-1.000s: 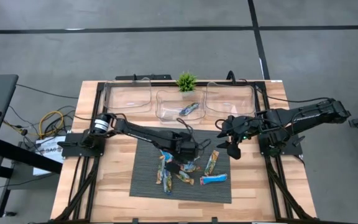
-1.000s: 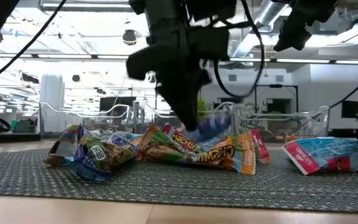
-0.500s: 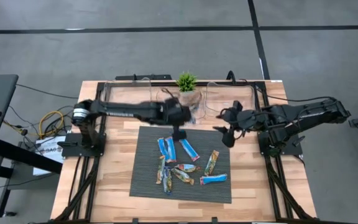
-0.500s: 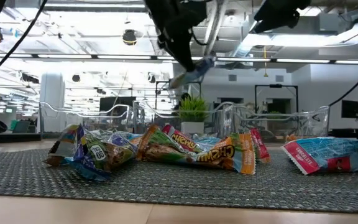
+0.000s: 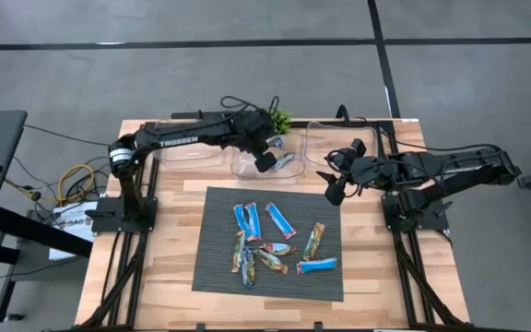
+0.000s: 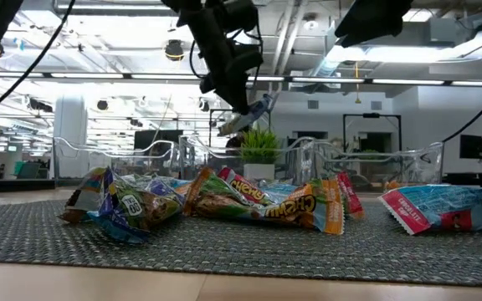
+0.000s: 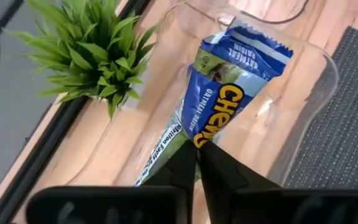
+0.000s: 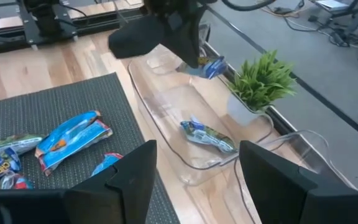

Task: Pick and place Granola Bars by type
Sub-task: Put the blue granola bar into the middle transparent bin

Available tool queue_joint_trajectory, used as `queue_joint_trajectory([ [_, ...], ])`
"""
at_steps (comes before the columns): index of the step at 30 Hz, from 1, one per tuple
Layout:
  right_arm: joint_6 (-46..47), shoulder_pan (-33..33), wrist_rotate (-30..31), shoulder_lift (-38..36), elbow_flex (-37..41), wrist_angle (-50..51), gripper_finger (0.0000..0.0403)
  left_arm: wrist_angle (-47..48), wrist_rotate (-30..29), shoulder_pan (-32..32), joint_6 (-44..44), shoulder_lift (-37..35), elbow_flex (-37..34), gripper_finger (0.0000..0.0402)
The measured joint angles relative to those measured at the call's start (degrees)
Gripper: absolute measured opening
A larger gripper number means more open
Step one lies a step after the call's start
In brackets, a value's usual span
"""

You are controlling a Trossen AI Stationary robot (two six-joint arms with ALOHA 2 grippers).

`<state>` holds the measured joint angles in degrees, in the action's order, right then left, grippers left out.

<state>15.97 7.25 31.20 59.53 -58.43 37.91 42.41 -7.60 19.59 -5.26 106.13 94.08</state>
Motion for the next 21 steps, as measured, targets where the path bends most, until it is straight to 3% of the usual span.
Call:
queue_joint_trajectory([
  [10, 0.04, 0.0, -0.19, 0.0, 0.0, 0.7, 0.0223, 0.11, 1.77, 0.32, -0.74, 0.0, 0.0, 0.0115],
  [15, 0.1, 0.0, -2.47, 0.0, 0.0, 0.72, 0.0223, 4.41, 6.11, -1.02, -7.63, 0.0, 0.0, 0.0114],
  [21, 0.16, 0.24, -4.32, 0.0, 0.0, 1.32, 0.0223, 15.74, 11.65, -4.29, -9.67, -0.88, 0.0, 0.0093],
])
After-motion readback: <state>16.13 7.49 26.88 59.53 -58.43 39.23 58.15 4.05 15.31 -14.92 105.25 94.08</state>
